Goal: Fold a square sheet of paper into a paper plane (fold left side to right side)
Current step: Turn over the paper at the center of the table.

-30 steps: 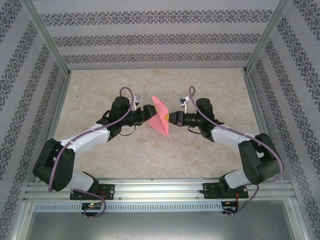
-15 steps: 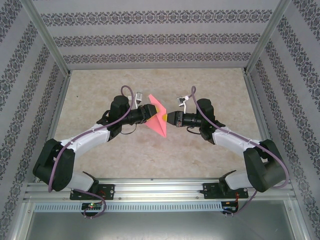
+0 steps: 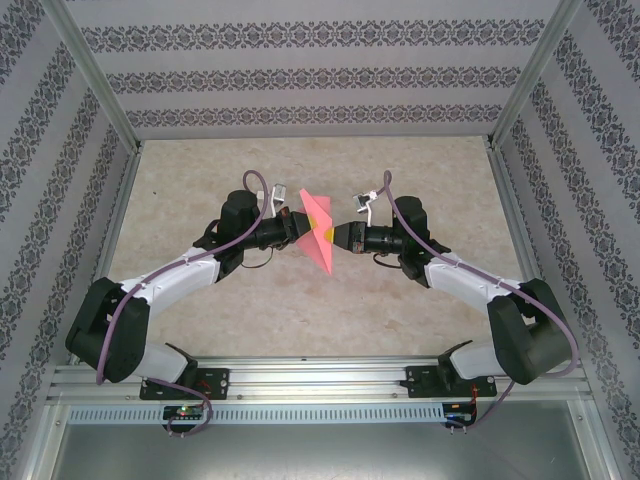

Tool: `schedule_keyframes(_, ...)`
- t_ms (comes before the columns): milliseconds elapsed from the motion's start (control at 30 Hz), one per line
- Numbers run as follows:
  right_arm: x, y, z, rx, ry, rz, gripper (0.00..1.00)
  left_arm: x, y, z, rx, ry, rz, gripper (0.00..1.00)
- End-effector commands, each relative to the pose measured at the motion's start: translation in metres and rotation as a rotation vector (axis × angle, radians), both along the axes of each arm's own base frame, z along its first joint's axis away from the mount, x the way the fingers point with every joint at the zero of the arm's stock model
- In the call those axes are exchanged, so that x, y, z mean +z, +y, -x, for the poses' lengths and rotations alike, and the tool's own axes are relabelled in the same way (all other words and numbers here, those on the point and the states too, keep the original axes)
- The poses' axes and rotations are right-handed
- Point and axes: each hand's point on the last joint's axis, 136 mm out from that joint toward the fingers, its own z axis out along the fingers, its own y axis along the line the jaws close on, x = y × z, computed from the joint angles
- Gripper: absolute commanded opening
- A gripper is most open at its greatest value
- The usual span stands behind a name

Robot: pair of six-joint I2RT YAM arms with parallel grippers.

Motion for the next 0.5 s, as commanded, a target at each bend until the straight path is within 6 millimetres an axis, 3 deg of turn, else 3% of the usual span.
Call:
schedule_keyframes(0,0.015,-0.007,-0.004,-0.014,-0.028,-0.005,0.15,0.031,-0.004,0.003,-0.022,-0.093,0.037,0.02)
schedule_keyframes(67,0.019,-0.019,-0.006,-0.055,-0.045,0.014,0.28,0.032,-0.004,0.003,-0.019,-0.094,0.034,0.03)
schedule_keyframes(200,0.021,-0.05,-0.005,-0.182,-0.077,0.078,0.63,0.038,-0.004,0.002,-0.01,-0.102,0.045,0.03)
schedule_keyframes(300,0.016,-0.059,0.007,-0.2,-0.055,0.056,0.84,0.047,-0.005,0.002,-0.008,-0.119,0.063,0.04)
schedule_keyframes(467,0.016,-0.043,0.036,-0.101,-0.028,-0.053,0.98,0.063,-0.011,0.005,-0.028,-0.146,0.089,0.04)
